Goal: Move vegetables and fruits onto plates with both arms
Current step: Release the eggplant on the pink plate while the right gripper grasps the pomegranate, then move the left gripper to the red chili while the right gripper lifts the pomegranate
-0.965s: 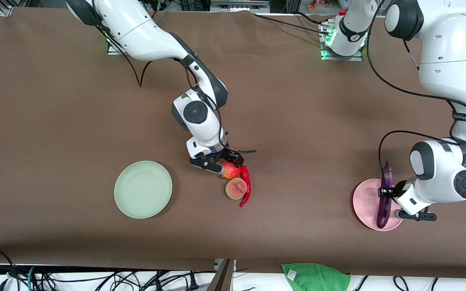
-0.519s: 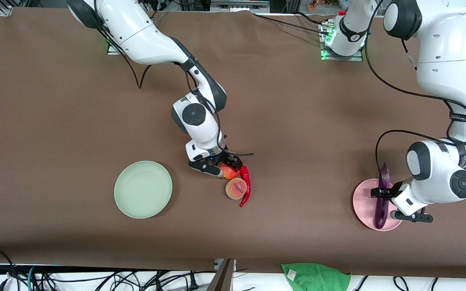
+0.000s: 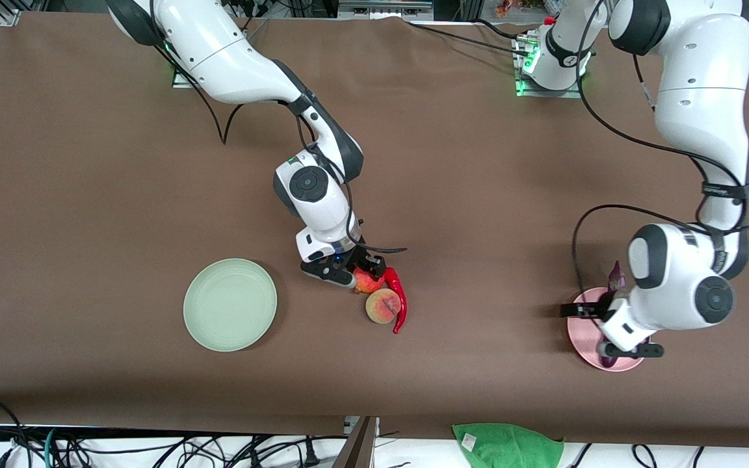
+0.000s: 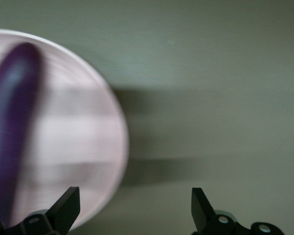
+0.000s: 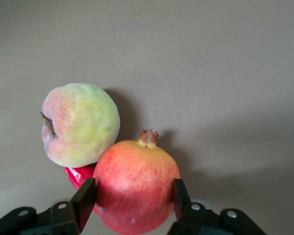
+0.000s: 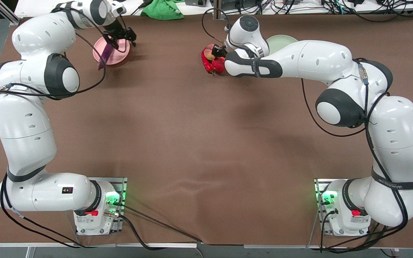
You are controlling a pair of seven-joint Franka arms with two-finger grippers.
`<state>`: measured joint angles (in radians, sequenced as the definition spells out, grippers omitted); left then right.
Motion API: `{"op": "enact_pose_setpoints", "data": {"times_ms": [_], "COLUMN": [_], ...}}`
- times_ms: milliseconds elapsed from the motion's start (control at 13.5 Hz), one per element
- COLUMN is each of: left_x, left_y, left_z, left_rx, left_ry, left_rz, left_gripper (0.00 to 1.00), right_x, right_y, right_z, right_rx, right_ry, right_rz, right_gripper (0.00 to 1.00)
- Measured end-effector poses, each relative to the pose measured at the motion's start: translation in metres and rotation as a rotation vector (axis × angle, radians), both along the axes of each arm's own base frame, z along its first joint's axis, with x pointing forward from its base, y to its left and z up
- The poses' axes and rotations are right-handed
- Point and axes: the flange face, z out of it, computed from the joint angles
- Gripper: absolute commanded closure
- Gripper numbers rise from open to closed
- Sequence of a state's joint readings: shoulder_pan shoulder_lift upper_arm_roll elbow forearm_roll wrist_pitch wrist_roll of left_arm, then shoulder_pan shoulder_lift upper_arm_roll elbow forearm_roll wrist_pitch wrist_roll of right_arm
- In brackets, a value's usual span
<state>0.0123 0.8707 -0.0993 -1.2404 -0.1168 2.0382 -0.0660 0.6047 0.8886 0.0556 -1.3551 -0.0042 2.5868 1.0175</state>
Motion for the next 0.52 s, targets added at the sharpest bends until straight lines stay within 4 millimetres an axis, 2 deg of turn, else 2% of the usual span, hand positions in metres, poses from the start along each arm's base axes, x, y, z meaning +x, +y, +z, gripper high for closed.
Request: {"op": "enact_pose_setpoints", "data": {"times_ms": [148, 223, 297, 371, 445, 519], "left_x": [-0.003, -0.005, -0.007, -0.010, -0.012, -0.015], "left_y": [-0.034, -0.050, -0.069, -0.090, -0.111, -0.129], "left_z": [0.003, 0.003, 0.004, 0.004, 0.005, 0.005], "left_rx": [-0.030, -0.034, -0.032, -0.030, -0.029, -0.028], "left_ry": [0.013, 0.017, 0.017, 0.013, 0.008, 0.002], "left_rz": [0.027, 0.025, 0.026, 0.034, 0.045, 0.061], "left_gripper": [0.00, 0.00, 0.00, 0.00, 0.00, 0.00], "right_x": [0.001, 0.001, 0.001, 0.000, 0.000, -0.002], "right_y": [0.000, 0.000, 0.001, 0.001, 0.002, 0.003], "right_z": [0.002, 0.004, 0.005, 0.005, 0.005, 0.004], "right_rx": [-0.002, -0.006, -0.008, -0.008, -0.009, -0.011], "right_ry": [0.002, 0.008, 0.010, 0.012, 0.013, 0.015], "right_rz": [0.000, 0.000, 0.000, 0.000, 0.001, 0.004], "right_gripper": [1.00, 0.92, 0.57, 0.32, 0.14, 0.01]}}
